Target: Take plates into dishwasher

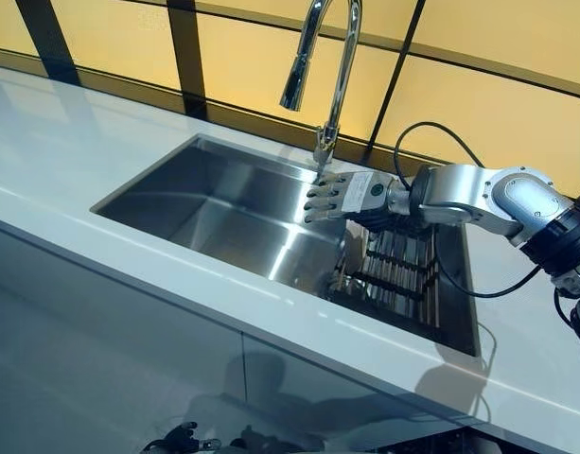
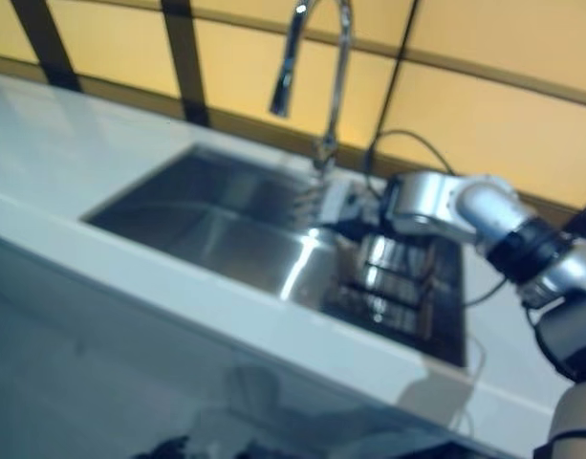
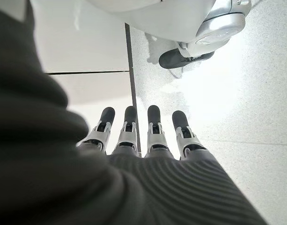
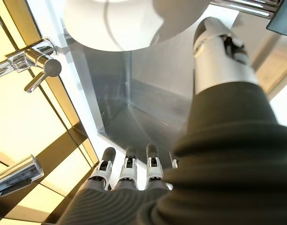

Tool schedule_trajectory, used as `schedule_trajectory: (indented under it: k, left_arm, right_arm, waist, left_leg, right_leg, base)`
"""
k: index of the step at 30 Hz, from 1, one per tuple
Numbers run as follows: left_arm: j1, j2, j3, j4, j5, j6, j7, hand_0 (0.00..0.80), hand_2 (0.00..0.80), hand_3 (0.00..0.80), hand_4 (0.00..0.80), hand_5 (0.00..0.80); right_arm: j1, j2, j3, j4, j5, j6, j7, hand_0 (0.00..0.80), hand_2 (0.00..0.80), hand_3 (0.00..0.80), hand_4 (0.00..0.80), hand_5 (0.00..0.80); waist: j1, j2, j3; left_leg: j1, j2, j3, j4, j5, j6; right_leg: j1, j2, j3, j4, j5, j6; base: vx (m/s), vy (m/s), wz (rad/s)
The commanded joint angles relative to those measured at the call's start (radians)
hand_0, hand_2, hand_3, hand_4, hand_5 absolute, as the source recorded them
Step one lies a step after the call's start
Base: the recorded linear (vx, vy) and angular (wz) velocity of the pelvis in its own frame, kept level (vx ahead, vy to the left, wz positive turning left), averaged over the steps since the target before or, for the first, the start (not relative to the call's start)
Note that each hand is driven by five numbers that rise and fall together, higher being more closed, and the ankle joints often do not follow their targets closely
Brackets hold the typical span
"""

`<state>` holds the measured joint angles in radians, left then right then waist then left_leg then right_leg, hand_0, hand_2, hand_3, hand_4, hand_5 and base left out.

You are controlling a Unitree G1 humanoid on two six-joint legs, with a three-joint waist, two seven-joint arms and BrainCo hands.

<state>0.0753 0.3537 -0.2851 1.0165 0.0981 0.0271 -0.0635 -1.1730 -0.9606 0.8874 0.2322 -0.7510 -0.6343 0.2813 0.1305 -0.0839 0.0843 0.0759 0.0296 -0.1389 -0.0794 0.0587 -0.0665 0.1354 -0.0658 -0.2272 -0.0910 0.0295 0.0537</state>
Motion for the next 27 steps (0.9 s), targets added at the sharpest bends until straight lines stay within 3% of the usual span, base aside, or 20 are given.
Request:
schedule_trajectory:
  k: [1, 17, 27]
  left_arm:
    - [-0.033, 0.028, -0.054, 0.001, 0.026, 0.003, -0.010, 0.000, 0.000, 0.000, 0.000, 0.000]
    - [-0.039, 0.033, -0.044, 0.020, 0.018, -0.008, 0.003, 0.000, 0.000, 0.000, 0.000, 0.000]
    - [-0.041, 0.040, -0.037, 0.025, 0.014, -0.015, 0.007, 0.000, 0.000, 0.000, 0.000, 0.000]
  right_arm:
    - [-0.071, -0.023, 0.061, 0.035, 0.055, 0.016, 0.003, 0.000, 0.000, 0.000, 0.000, 0.000]
    - [-0.025, -0.019, 0.065, 0.066, 0.008, -0.016, 0.040, 0.000, 0.000, 0.000, 0.000, 0.000]
    - [-0.022, -0.022, 0.068, 0.095, -0.010, -0.001, 0.052, 0.000, 0.000, 0.000, 0.000, 0.000]
  waist:
    - [0.032, -0.036, 0.011]
    - [0.037, -0.050, 0.025]
    - [0.040, -0.061, 0.034]
  left_leg:
    - [0.001, -0.023, 0.104, 0.054, -0.073, 0.031]
    - [-0.003, -0.025, 0.102, 0.057, -0.073, 0.036]
    - [-0.006, -0.025, 0.101, 0.056, -0.072, 0.037]
  right_leg:
    - [0.003, 0.023, 0.014, 0.006, -0.032, -0.007]
    - [0.000, 0.026, 0.014, 0.012, -0.030, -0.008]
    - [-0.004, 0.029, 0.015, 0.014, -0.027, -0.008]
  base:
    - [0.000, 0.000, 0.00]
    - [0.000, 0.000, 0.00]
    - [0.000, 0.000, 0.00]
